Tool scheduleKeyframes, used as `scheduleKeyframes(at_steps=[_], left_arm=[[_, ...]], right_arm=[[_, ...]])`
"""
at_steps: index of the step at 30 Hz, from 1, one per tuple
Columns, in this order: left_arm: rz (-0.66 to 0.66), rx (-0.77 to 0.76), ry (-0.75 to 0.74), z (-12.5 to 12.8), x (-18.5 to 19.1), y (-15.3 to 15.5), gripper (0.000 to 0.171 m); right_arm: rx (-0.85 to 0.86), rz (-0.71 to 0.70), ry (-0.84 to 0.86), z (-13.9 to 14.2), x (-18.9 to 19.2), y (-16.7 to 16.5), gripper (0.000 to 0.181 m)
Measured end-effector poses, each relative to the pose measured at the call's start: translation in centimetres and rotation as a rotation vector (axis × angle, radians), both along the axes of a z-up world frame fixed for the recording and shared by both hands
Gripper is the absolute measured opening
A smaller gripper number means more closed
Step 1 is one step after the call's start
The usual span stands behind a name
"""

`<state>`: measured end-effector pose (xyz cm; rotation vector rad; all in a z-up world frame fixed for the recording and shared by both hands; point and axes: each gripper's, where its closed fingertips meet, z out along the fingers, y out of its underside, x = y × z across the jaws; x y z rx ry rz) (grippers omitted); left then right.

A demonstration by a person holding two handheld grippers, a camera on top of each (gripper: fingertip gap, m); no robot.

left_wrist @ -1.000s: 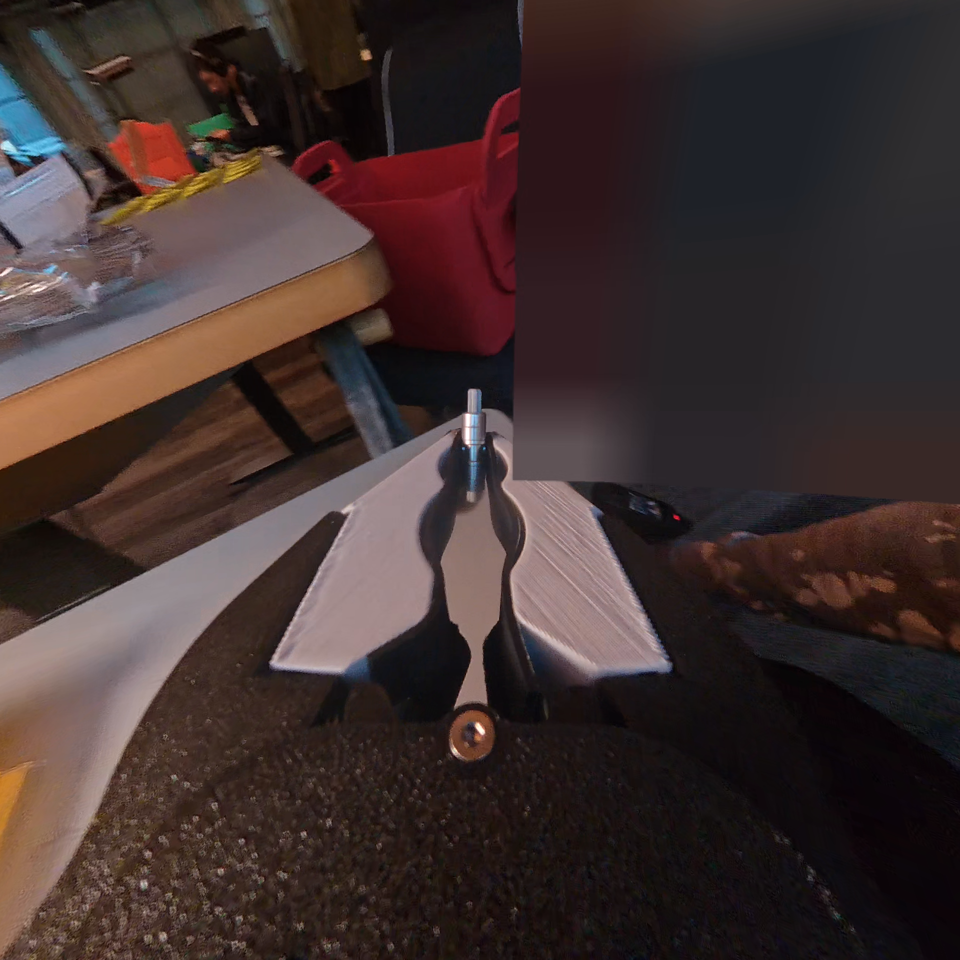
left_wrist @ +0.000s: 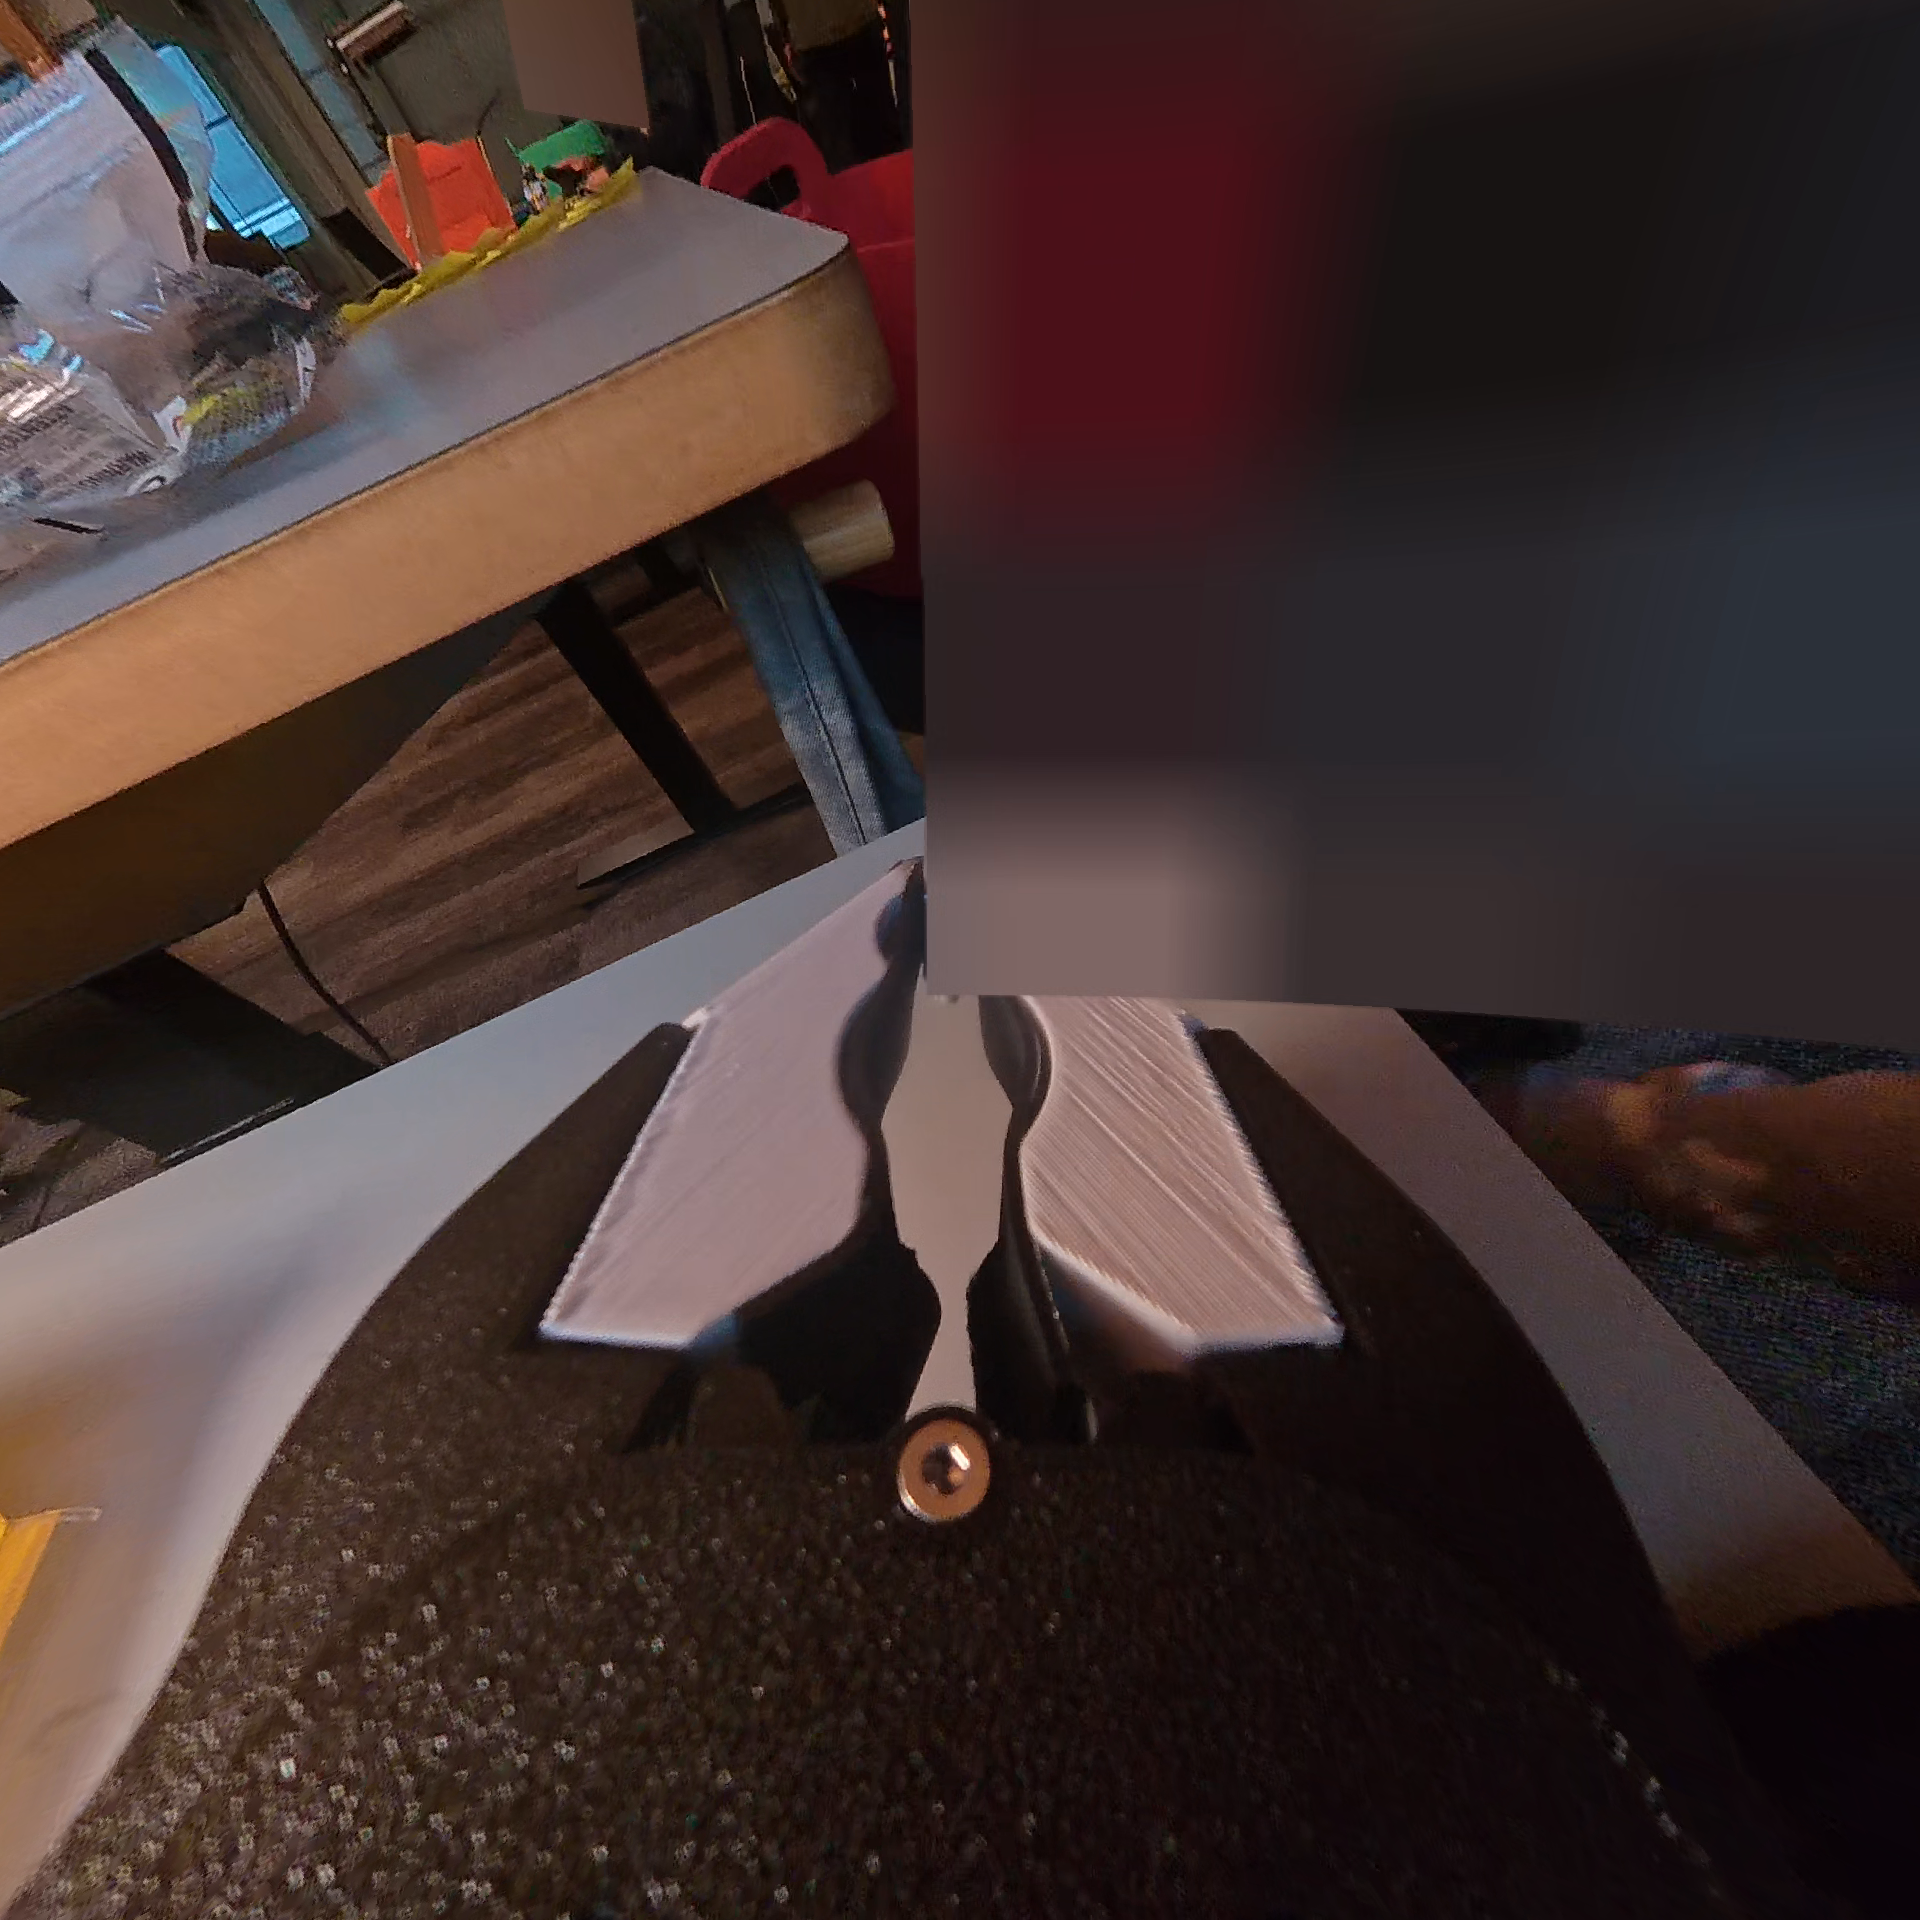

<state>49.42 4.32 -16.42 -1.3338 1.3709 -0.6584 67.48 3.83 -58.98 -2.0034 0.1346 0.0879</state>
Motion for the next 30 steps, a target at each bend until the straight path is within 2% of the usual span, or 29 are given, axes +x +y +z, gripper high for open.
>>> scheduleKeyframes(at_steps=[3, 6, 8, 11, 13, 15, 18, 20, 24, 27, 30], left_arm=[[-0.005, 0.009, -0.017, 0.3, 0.0, -0.1, 0.005], [-0.016, 0.006, -0.096, 1.6, -0.4, -0.5, 0.005], [-0.055, -0.007, -0.145, 2.9, -1.1, -1.6, 0.005], [-0.148, -0.024, -0.156, 7.1, -5.1, -5.2, 0.005], [-0.182, -0.015, -0.164, 10.6, -9.9, -7.7, 0.005], [-0.167, -0.007, -0.163, 13.0, -15.7, -9.5, 0.005], [-0.094, -0.035, -0.129, 14.0, -25.2, -11.3, 0.005], [-0.003, -0.068, -0.104, 13.1, -31.1, -11.9, 0.005], [0.192, -0.200, -0.035, 8.9, -39.9, -13.2, 0.005], [0.310, -0.302, -0.064, 5.7, -43.2, -13.4, 0.005], [0.381, -0.386, -0.104, 3.2, -44.2, -11.8, 0.006]], right_arm=[[0.178, 0.091, -0.161, 17.8, -4.0, -4.5, 0.007], [0.323, 0.196, -0.355, 33.3, -10.3, -8.3, 0.007], [0.410, 0.295, -0.365, 41.2, -15.8, -9.8, 0.007], [0.478, 0.451, -0.403, 48.4, -24.5, -11.4, 0.007], [0.497, 0.557, -0.417, 50.8, -30.2, -12.3, 0.007], [0.524, 0.657, -0.406, 52.1, -35.4, -12.9, 0.007], [0.505, 0.827, -0.379, 51.7, -42.5, -13.1, 0.006], [0.466, 0.938, -0.348, 50.6, -46.6, -13.1, 0.007], [0.370, 1.141, -0.306, 47.5, -52.6, -12.0, 0.007], [0.323, 1.308, -0.341, 45.8, -56.0, -10.2, 0.007], [0.320, 1.502, -0.373, 44.8, -59.0, -7.9, 0.007]])
